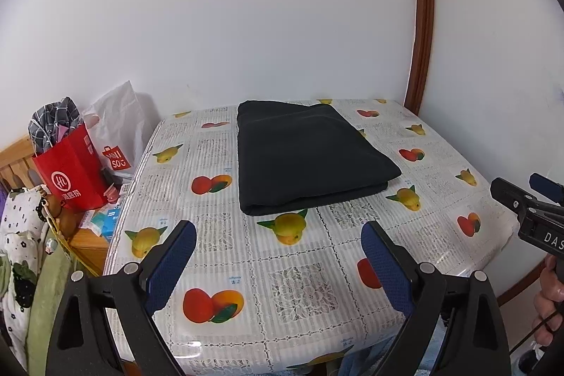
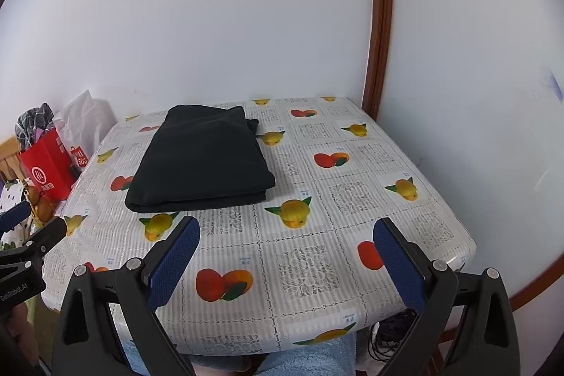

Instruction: Fold small clothes

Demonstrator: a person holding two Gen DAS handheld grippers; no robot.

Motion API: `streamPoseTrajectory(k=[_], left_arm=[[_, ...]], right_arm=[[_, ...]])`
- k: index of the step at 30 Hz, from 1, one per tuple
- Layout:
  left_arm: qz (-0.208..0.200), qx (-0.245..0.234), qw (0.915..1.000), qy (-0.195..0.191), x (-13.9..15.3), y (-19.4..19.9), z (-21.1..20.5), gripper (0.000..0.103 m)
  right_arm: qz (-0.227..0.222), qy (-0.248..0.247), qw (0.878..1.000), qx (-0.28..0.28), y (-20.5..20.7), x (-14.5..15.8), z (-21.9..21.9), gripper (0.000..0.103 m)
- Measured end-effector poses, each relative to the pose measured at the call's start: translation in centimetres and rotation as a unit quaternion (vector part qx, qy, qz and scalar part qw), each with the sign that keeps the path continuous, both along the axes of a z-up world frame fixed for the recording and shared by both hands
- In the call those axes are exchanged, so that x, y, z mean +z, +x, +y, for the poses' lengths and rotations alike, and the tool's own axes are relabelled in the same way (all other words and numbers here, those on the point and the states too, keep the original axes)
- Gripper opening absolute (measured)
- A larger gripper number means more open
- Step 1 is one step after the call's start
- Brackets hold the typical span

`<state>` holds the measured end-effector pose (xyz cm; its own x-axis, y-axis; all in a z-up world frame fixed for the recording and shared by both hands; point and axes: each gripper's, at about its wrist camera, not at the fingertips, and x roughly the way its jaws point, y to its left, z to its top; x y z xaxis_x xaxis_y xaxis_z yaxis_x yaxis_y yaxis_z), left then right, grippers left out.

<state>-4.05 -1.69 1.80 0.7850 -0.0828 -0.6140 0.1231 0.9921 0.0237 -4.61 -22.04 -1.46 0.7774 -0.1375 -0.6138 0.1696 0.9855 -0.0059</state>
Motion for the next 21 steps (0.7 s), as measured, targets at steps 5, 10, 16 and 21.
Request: streamPoseTrajectory(k=[5,10,16,21], left_arm=[[0.001,0.003,1.0,0.004,-0.1,-0.11,-0.18,0.095],[0.004,0.004,1.0,0.005,-0.15,-0.12,-0.2,0.095],[0.01,0.009,0.9999,0.003,-0.47,0.09,-0.05,0.095],[0.013,0.011,0.9999,0.001,-0.6,0.28,0.22,0.095]], right_arm=[[-0.002,-0.003,1.0,0.0,-0.21,0.0,-0.05,0.098],[-0.002,-0.003,1.0,0.001,-0.3,-0.09,-0.22,0.098],[0.0,-0.006,1.0,-0.004,-0.26,-0.25,-0.16,0.098],[-0.002,-0.004,1.0,-0.003,-0.34,-0.16,-0.15,0.098]])
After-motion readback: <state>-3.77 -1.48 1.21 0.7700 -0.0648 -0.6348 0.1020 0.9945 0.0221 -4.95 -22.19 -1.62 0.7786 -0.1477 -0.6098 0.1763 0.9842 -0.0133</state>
